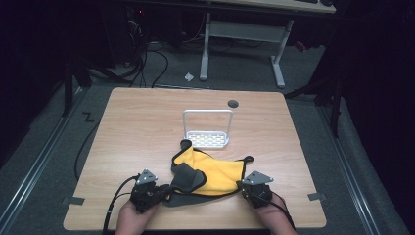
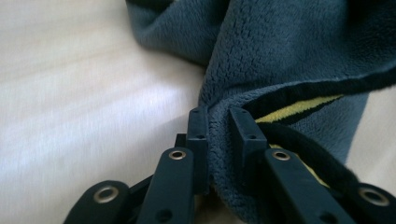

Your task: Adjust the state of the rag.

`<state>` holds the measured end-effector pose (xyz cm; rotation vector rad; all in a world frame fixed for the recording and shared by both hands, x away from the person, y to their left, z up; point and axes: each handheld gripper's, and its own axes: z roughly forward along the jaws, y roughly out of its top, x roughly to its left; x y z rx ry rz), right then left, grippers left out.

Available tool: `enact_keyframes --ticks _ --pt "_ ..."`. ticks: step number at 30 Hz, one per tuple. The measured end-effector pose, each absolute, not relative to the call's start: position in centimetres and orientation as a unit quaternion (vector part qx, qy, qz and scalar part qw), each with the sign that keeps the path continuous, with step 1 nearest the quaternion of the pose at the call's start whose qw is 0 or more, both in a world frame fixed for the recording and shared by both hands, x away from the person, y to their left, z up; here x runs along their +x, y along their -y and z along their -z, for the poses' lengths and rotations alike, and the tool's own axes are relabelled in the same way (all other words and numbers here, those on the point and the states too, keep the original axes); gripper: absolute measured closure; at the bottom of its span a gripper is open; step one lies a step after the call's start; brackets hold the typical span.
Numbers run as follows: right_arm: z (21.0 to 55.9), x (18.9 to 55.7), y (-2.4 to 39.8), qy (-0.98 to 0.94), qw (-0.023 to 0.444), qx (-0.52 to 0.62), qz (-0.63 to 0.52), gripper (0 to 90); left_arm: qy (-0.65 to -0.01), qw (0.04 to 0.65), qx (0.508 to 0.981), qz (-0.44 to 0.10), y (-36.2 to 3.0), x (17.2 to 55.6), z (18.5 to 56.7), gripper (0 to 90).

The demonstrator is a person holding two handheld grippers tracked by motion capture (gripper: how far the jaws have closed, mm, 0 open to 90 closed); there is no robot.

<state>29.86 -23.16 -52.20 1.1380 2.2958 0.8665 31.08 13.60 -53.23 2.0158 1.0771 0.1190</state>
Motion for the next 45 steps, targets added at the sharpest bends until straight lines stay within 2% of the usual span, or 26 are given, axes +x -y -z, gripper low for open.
enact_keyframes --ticks 4,6,13,18,23,25,27,28,29,32,38,45 --pt "51.3 30.8 22.6 -0.815 0.225 0.406 -0.345 87.8 -0.456 0.408 0.789 -0.061 -15.5 29.7 53.1 73.6" --pt "50.9 32.5 21.9 -0.813 0.229 0.401 -0.355 87.4 -0.465 0.408 0.782 -0.077 -16.4 29.3 52.8 68.3" --pt "51.0 35.7 20.2 -0.819 0.213 0.401 -0.351 87.9 -0.465 0.442 0.756 -0.126 -17.4 28.0 50.6 66.0" --pt "52.3 37.5 18.7 -0.831 0.202 0.402 -0.328 88.5 -0.403 0.500 0.758 -0.117 -14.5 26.1 47.9 57.0" --pt "52.6 37.3 18.6 -0.834 0.207 0.399 -0.319 88.5 -0.370 0.509 0.772 -0.092 -11.8 25.7 48.2 42.9" --pt "52.7 37.2 18.6 -0.834 0.209 0.398 -0.319 88.5 -0.365 0.500 0.781 -0.081 -10.6 26.0 48.6 41.3" --pt "52.6 37.0 18.5 -0.835 0.213 0.397 -0.315 88.7 -0.357 0.488 0.791 -0.092 -9.4 26.2 48.9 40.1" --pt "52.7 36.9 18.5 -0.835 0.215 0.396 -0.316 89.0 -0.354 0.475 0.799 -0.099 -8.8 26.5 49.1 40.2" --pt "52.7 36.8 18.5 -0.835 0.217 0.396 -0.315 89.2 -0.352 0.462 0.808 -0.104 -8.5 26.8 49.3 45.0" --pt "52.7 36.5 18.7 -0.836 0.219 0.394 -0.313 90.0 -0.362 0.443 0.811 -0.120 -8.5 27.7 50.1 82.3" --pt "52.7 35.1 20.2 -0.838 0.230 0.391 -0.304 90.0 -0.405 0.457 0.783 -0.116 -11.4 30.2 50.3 84.2" --pt "52.4 31.9 24.8 -0.824 0.232 0.426 -0.292 90.0 -0.455 0.457 0.754 -0.123 -15.2 33.8 50.6 84.1"
